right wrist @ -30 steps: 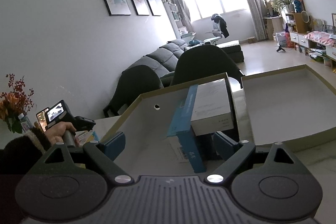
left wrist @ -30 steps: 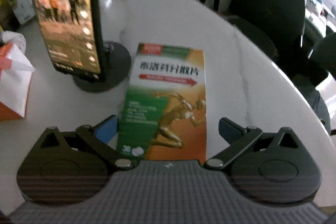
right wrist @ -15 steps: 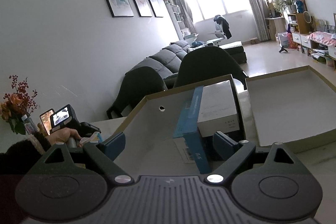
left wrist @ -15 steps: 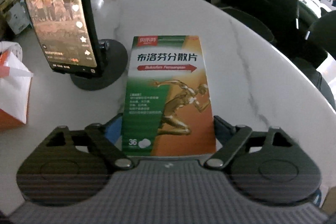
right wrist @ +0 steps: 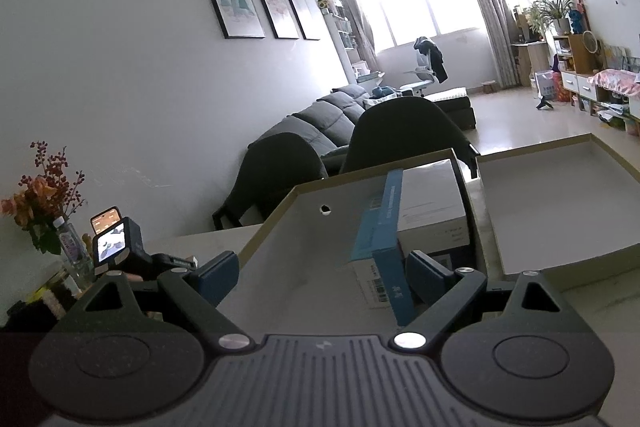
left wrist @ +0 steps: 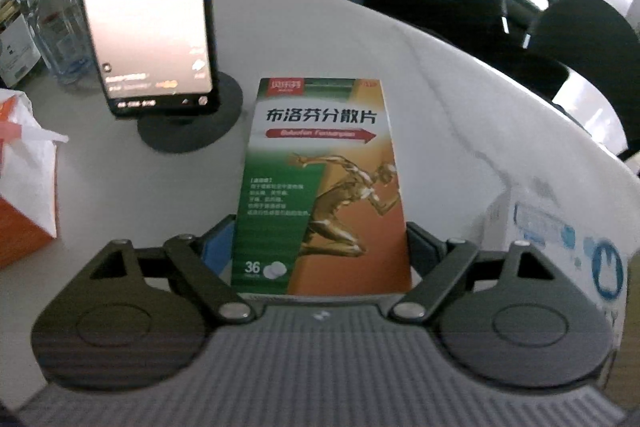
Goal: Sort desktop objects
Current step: 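Lift the green-and-orange box off the table with the left gripper, then carry the green-and-orange box with the left gripper toward the beige box, then close the right gripper on the green-and-orange box while the left gripper opens and releases it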
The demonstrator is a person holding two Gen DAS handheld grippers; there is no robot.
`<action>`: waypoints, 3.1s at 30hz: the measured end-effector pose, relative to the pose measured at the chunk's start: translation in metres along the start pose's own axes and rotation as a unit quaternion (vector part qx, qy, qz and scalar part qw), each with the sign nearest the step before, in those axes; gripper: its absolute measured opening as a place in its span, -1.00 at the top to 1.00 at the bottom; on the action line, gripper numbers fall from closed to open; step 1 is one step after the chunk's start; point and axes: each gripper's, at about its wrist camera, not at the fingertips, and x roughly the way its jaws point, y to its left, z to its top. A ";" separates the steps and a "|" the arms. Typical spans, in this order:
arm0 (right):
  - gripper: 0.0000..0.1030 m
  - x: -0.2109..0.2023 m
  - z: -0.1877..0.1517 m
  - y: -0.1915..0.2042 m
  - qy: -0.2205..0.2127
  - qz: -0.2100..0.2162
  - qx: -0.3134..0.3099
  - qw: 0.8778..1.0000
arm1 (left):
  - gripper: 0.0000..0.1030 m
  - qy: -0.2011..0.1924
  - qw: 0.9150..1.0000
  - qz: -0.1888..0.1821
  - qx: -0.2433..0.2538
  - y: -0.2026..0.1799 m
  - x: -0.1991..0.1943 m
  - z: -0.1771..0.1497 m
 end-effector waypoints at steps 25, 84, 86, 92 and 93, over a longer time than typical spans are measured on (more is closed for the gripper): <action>-0.78 -0.010 -0.019 0.032 0.006 0.012 -0.008 1.000 | -0.66 -0.027 0.993 -0.073 0.088 0.030 -0.070 -0.058; -0.78 0.047 -0.015 0.079 0.117 0.220 0.113 0.962 | -0.65 -0.138 0.922 -0.356 0.058 0.071 -0.210 -0.133; -0.78 0.051 -0.011 0.081 0.123 0.229 0.119 0.958 | -0.65 -0.143 0.918 -0.365 0.064 0.068 -0.213 -0.133; -0.78 0.061 -0.004 0.080 0.128 0.230 0.133 0.955 | -0.65 -0.148 0.903 -0.395 0.080 0.061 -0.218 -0.133; -0.77 0.062 -0.004 0.078 0.131 0.233 0.140 0.953 | -0.65 -0.148 0.901 -0.398 0.083 0.059 -0.218 -0.134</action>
